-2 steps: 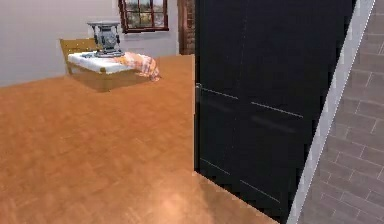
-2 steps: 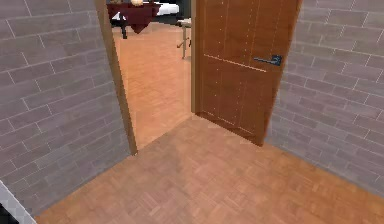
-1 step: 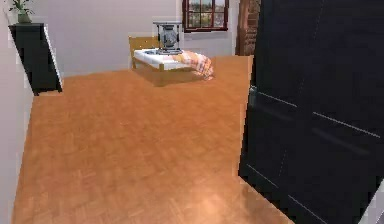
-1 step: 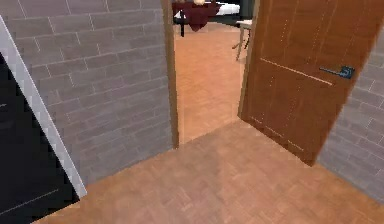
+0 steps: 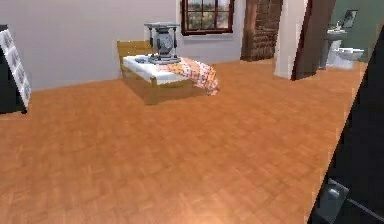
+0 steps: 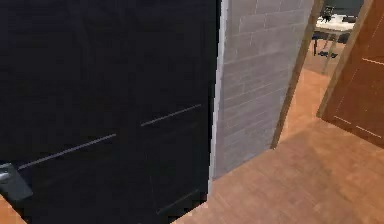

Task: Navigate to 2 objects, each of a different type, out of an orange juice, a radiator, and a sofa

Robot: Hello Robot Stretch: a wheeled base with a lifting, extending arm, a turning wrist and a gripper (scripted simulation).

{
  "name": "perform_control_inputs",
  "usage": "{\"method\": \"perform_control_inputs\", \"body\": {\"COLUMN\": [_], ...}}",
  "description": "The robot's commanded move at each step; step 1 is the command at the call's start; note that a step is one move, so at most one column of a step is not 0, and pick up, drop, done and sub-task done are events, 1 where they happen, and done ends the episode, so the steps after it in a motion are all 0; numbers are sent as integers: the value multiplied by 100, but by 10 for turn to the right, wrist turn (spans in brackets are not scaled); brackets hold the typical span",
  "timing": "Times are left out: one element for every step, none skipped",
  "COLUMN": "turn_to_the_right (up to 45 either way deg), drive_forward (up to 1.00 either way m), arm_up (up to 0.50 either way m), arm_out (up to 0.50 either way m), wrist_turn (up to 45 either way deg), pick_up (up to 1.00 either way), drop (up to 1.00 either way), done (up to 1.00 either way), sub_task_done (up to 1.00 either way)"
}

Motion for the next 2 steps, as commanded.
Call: {"method": "perform_control_inputs", "body": {"turn_to_the_right": [0, 90], "drive_forward": [45, 0], "arm_up": [0, 0], "arm_out": [0, 0], "wrist_turn": [0, 0], "pick_up": [0, 0], "drop": [0, 0], "done": [0, 0], "sub_task_done": [0, 0]}}
